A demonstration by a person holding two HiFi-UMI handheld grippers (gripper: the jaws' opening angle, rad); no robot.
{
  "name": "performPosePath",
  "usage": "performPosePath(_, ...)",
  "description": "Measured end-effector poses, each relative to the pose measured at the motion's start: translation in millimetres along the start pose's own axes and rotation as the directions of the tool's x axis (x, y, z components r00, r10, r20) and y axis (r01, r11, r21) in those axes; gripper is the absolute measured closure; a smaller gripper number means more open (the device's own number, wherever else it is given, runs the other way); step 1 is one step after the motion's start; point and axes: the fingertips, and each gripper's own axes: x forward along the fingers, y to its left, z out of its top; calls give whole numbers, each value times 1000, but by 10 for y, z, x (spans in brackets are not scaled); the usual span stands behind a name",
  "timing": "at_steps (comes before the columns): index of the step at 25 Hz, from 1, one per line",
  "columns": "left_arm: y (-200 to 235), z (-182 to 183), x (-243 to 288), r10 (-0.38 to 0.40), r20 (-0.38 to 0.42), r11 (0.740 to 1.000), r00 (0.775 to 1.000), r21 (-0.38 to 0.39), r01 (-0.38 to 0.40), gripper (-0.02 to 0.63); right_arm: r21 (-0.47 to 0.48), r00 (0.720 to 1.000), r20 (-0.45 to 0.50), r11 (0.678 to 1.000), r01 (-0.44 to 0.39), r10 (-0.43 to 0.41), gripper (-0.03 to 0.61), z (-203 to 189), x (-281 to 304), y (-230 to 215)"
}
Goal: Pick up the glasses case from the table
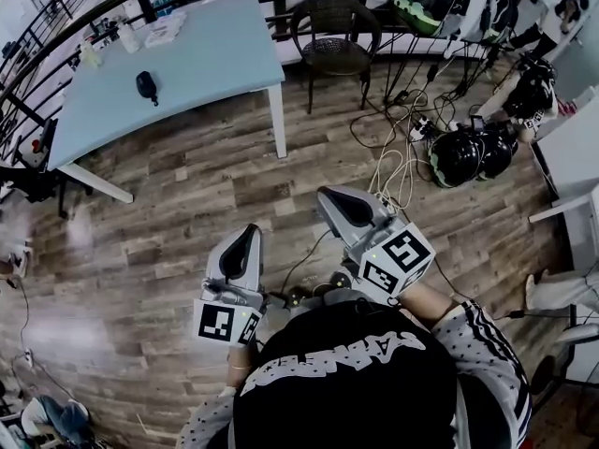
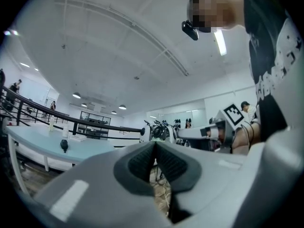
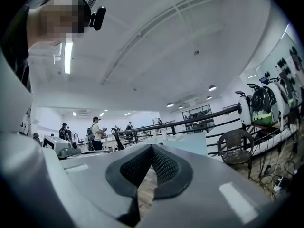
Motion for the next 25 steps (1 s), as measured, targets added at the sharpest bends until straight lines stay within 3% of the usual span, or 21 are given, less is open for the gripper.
performPosePath(18,147,-78,-338,-9,-7,1000,1000,18,9,614,-11,999,-24,999,41,-42,574,-147,52,274)
performPosePath(25,202,-64,-412,17,-11,999,1000,40,-16,614,-21,1000,-28,1000,10,-10,574,-157,165,296)
